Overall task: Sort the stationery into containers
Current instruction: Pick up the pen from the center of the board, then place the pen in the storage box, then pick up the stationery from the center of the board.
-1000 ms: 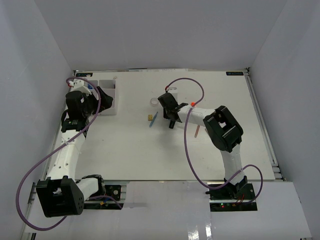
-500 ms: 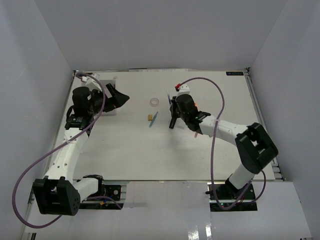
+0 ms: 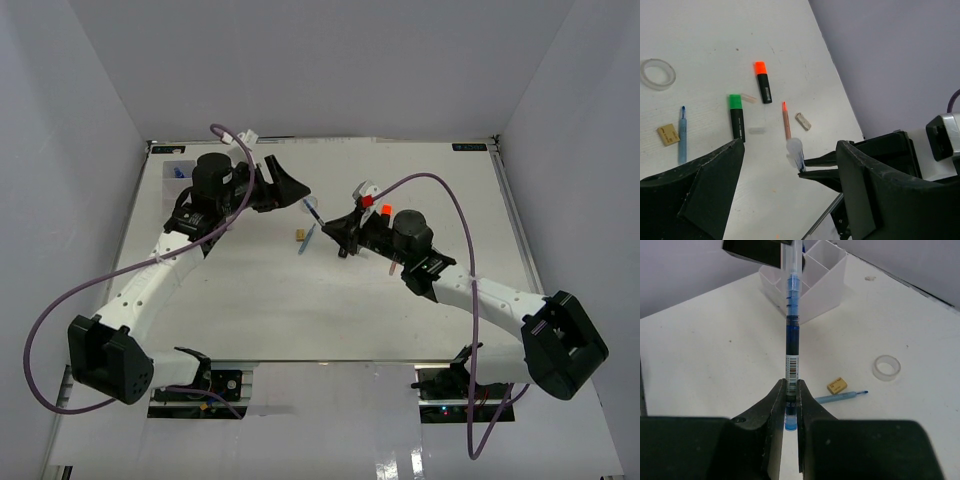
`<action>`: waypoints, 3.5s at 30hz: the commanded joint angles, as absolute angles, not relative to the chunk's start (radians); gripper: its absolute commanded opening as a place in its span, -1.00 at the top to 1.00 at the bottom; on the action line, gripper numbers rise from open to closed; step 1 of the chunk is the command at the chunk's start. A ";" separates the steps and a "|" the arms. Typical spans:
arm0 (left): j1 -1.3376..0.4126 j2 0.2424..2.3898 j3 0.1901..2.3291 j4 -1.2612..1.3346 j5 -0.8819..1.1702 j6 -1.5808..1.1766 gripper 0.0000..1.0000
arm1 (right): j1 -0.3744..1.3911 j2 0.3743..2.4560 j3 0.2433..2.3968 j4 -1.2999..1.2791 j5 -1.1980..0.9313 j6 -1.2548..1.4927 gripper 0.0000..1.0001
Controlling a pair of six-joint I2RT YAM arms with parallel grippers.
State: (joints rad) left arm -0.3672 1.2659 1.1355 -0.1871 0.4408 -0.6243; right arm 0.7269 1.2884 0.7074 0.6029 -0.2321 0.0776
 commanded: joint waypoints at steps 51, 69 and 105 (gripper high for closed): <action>0.097 1.693 1.428 0.080 -0.029 -0.471 0.78 | 0.718 0.999 0.511 0.365 0.037 0.014 -0.80; 0.103 1.809 1.462 0.046 -0.002 -0.456 -0.11 | 0.718 1.005 0.528 0.335 0.100 0.020 -0.80; 0.095 1.089 0.868 -0.196 0.318 -0.379 -0.96 | 0.448 1.796 1.109 0.009 0.368 0.328 -0.47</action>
